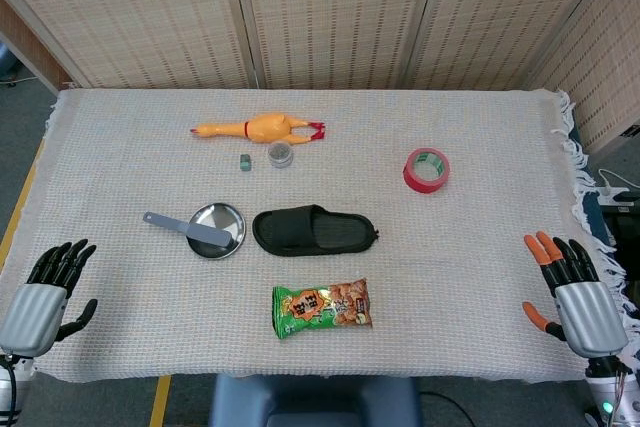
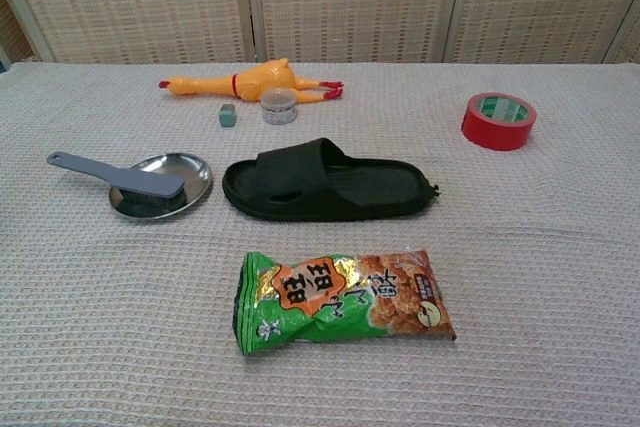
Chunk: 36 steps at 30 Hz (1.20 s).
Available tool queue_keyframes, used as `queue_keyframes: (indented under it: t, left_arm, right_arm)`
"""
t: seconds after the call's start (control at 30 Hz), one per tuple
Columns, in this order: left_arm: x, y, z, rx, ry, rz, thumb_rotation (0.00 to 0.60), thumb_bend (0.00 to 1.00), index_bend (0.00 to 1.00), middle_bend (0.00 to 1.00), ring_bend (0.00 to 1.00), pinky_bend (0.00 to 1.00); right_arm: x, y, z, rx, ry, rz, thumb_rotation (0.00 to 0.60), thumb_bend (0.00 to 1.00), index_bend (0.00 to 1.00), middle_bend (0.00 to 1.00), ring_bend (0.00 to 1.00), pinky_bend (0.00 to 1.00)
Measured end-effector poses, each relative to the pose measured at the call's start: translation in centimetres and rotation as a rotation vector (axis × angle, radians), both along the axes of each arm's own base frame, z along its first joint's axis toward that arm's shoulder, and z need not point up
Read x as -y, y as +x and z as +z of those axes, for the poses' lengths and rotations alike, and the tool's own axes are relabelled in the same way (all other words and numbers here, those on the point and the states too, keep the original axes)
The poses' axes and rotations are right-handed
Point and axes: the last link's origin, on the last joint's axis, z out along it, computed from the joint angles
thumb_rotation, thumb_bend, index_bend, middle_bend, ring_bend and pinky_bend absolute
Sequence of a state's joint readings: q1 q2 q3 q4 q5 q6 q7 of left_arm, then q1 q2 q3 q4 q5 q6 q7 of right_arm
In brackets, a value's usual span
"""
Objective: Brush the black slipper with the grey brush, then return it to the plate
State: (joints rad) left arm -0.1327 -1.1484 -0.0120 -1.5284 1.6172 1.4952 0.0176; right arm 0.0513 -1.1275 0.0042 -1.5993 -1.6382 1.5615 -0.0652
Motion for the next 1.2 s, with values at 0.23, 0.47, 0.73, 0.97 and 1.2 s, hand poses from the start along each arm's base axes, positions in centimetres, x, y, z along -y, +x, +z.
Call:
queue_keyframes:
  t: [0.23,0.47,0.73,0.97,1.2]
  left_arm:
    - [0.0,0.3,-0.3,0.004,0.000,-0.013,0.600,0.38,0.00,0.00,0.00,0.13]
    - [-1.7,1.8,-1.7,-0.033,-0.046,-0.097,0.600,0.40,0.02,0.02,0.16,0.49]
    - [-7.4,3.8,-4.7,-0.141,-0.179,-0.173,0.600,0.42,0.10,0.11,0.50,0.77]
    - [-12.3,4.4,-7.2,-0.273,-0.234,-0.221,0.600,0.42,0.13,0.12,0.54,0.81]
    - [-15.1,4.5,-9.5,-0.373,-0.265,-0.250,0.600,0.42,0.13,0.11,0.54,0.81]
  right_arm:
    - [-0.7,0.2,0.3,0.004,-0.021,0.016,0.600,0.15,0.00,0.00,0.00,0.00]
    - [-0.2,0.0,0.6,0.007,-0.032,-0.002,0.600,0.15,0.00,0.00,0.00,0.00]
    - [0.7,-0.3,-0.2,-0.015,-0.018,-0.029,0.600,0.15,0.00,0.00,0.00,0.00]
    - [1.2,-0.7,-0.4,-0.026,-0.019,-0.054,0.600,0.15,0.00,0.00,0.00,0.00]
    - [1.5,-1.0,-0.4,-0.019,-0.019,-0.058,0.600,0.15,0.00,0.00,0.00,0.00]
